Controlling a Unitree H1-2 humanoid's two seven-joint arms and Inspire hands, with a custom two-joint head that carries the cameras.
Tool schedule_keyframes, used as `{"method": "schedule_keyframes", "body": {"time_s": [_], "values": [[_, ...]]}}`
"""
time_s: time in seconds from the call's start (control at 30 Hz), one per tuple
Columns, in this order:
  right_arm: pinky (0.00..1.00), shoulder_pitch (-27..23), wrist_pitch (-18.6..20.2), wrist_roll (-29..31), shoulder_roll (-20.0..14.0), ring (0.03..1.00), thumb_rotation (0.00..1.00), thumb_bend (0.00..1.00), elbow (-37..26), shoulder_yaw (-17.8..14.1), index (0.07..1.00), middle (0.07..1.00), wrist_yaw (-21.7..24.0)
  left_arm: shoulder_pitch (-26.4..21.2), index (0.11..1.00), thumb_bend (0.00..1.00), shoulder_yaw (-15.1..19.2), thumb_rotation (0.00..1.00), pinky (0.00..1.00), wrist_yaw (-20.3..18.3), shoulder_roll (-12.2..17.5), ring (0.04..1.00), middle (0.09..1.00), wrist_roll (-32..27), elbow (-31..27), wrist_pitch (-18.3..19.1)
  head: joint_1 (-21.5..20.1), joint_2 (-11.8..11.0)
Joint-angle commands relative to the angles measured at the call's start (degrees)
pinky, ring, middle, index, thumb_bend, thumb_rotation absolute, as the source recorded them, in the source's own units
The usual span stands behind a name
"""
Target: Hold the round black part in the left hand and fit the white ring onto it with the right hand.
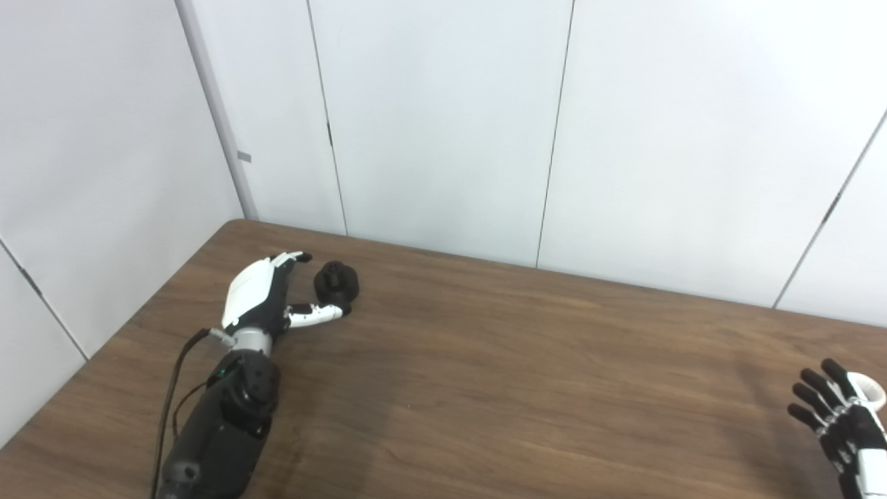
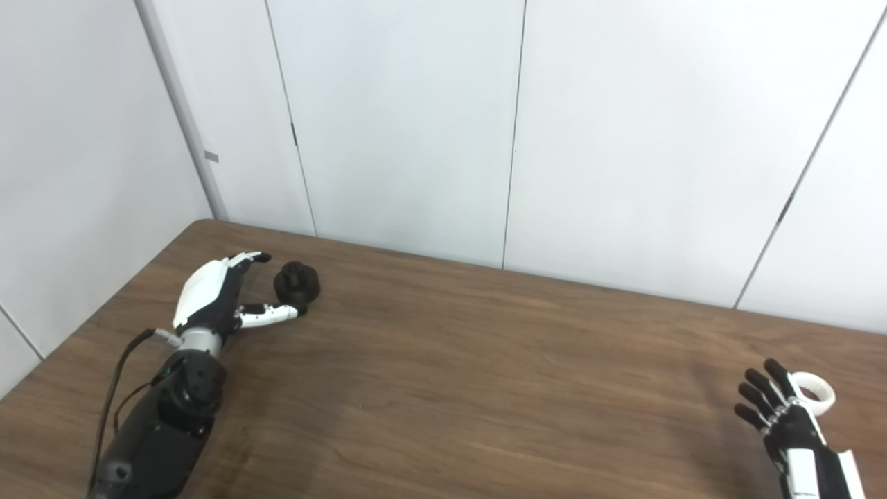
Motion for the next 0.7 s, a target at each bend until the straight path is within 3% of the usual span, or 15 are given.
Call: {"method": "schedule_keyframes", "body": {"time_s": [0.0, 0.67], "values": [[0.82, 6.03, -0.49, -0.3, 2.17, 0.875, 1.0, 0.59, 6.1, 1.4, 0.93, 0.89, -0.03, -3.93, 0.842, 0.99, -0.45, 0.37, 1.0, 2.04, 2.44, 0.984, 0.928, 1.5, 0.94, 0.49, 0.0, 0.06], [0.78, 6.28, -1.62, -0.81, 2.52, 0.87, 1.0, 0.63, 6.11, 1.66, 0.925, 0.89, 0.06, -12.62, 0.826, 1.0, -5.17, 0.4, 1.0, -1.44, 3.91, 1.0, 0.95, -2.35, 13.26, 4.23, -0.93, 0.17]]}}
